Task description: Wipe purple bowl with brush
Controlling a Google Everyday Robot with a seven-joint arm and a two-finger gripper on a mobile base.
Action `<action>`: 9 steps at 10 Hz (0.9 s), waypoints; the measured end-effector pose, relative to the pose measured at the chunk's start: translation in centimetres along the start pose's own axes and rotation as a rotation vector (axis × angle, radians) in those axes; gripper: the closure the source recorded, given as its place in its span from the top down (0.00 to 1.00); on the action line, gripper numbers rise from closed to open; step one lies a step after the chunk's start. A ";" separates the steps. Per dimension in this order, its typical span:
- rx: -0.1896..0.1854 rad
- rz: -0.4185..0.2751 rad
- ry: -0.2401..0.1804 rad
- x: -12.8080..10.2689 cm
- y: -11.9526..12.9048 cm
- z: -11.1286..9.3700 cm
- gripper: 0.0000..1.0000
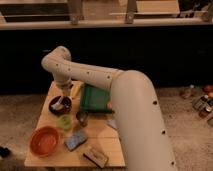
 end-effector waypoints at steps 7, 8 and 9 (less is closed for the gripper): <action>-0.015 0.083 0.043 5.6 2.7 -0.4 0.00; -0.001 0.110 0.046 6.6 2.1 -0.3 0.00; 0.016 0.131 0.045 7.1 1.5 -0.3 0.00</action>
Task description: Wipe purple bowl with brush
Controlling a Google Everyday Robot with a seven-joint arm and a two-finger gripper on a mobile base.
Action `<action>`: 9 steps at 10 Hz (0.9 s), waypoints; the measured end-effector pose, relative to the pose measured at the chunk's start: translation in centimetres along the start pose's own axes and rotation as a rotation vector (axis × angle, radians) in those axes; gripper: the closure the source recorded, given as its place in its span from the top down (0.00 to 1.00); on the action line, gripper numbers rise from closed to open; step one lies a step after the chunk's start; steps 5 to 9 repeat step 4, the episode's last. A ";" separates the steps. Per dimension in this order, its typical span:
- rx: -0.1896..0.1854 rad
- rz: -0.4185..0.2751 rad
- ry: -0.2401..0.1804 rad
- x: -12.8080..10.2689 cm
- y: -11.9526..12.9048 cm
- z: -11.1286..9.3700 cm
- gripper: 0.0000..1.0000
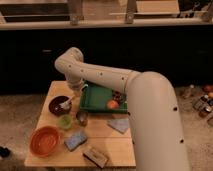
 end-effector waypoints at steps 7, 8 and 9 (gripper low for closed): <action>0.037 0.015 -0.022 -0.4 -1.5 0.0 0.00; 0.037 0.015 -0.022 -0.4 -1.5 0.0 0.00; 0.037 0.015 -0.022 -0.4 -1.5 0.0 0.00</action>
